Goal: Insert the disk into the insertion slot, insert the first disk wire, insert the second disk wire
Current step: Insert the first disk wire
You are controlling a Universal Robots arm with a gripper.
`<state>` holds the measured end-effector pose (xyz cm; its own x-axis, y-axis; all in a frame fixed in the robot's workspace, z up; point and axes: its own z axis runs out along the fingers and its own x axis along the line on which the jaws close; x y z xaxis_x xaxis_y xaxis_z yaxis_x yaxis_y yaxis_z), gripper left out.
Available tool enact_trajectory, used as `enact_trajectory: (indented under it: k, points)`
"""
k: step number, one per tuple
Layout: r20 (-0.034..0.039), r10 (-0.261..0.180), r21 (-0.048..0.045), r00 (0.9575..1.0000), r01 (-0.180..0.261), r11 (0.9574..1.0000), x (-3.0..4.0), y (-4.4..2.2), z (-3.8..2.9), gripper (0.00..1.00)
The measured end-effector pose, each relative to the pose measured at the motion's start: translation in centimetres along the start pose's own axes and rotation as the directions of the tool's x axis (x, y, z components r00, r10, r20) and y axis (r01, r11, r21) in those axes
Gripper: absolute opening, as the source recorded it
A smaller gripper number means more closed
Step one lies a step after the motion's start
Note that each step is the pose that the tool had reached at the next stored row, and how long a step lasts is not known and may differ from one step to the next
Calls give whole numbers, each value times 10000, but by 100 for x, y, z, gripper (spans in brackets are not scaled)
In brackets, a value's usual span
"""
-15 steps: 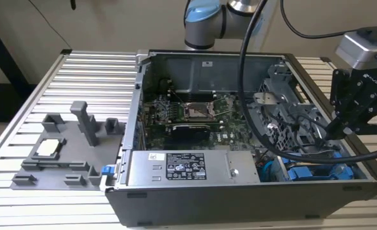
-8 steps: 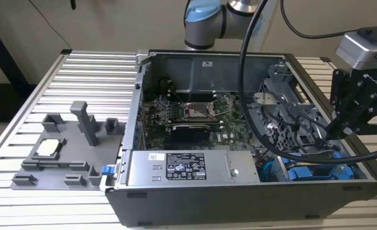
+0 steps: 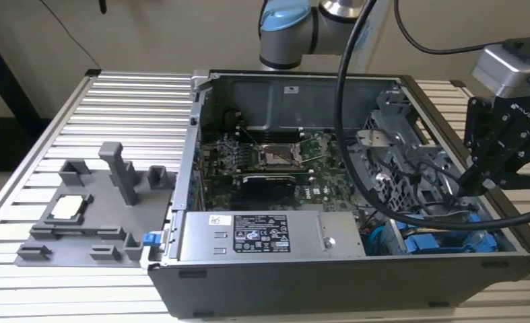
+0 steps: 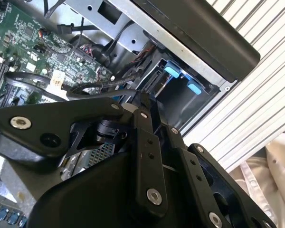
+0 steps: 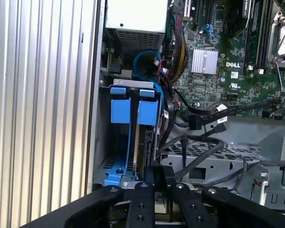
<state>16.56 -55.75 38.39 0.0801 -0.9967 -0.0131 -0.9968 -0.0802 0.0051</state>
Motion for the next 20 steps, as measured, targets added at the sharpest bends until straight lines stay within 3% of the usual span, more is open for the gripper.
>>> enact_trajectory:
  k: [4, 5, 10, 15, 20]
  points:
    - [28, 7, -347, 10000, -6, 9994, 12, -15, 5, 19]
    - [39, 8, -392, 10000, -7, 9992, 20, -19, 10, 19]
    - [132, 30, -439, 9999, -25, 9990, 89, -22, 48, 19]
    - [213, 478, -429, 9986, -468, 9980, 98, -21, 99, 19]
    - [243, 597, -611, 9979, -582, 9964, 105, -25, 126, 19]
